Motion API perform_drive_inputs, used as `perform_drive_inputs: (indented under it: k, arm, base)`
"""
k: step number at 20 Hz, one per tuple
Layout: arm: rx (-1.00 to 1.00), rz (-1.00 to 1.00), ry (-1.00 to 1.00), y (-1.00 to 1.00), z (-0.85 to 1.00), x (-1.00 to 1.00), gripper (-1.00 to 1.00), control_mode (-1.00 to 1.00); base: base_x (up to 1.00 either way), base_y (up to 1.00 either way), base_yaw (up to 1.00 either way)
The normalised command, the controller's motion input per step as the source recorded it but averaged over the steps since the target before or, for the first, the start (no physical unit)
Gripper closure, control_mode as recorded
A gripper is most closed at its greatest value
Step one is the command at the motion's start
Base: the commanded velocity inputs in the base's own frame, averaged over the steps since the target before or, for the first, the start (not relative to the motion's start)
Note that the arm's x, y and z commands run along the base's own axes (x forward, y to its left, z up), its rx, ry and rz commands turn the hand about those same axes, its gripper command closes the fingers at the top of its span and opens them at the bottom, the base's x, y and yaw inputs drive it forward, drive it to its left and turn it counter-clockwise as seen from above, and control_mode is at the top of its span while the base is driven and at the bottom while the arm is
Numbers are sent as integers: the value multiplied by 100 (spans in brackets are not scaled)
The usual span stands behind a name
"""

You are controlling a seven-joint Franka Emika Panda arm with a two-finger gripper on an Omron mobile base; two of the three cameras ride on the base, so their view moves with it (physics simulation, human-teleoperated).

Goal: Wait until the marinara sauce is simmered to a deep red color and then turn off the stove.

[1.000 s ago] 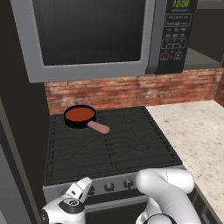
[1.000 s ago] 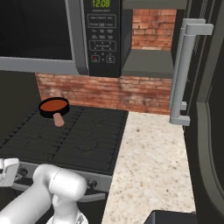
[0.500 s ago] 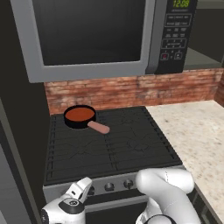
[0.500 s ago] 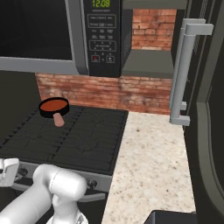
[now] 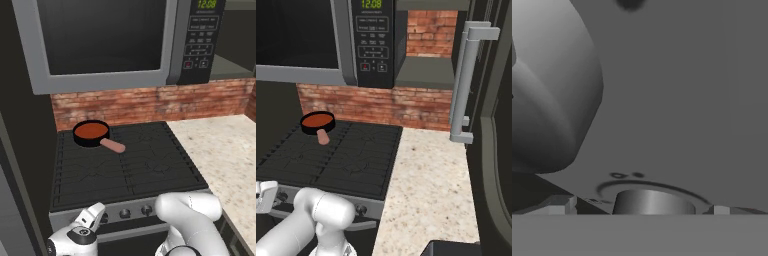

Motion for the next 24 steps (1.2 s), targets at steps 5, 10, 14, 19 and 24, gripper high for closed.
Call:
perform_drive_inputs:
  k: [5,10,14,19,24]
  arm:
    - [0,0,0,0,0,0,-100,-100]
    - [0,0,0,0,0,0,-100,-100]
    - [0,0,0,0,0,0,-100,-100]
    - [0,0,0,0,0,0,-100,-100]
    - [0,0,0,0,0,0,-100,-100]
  base:
    - [0,0,0]
    - [0,0,0]
    - [0,0,0]
    - [0,0,0]
    - [0,0,0]
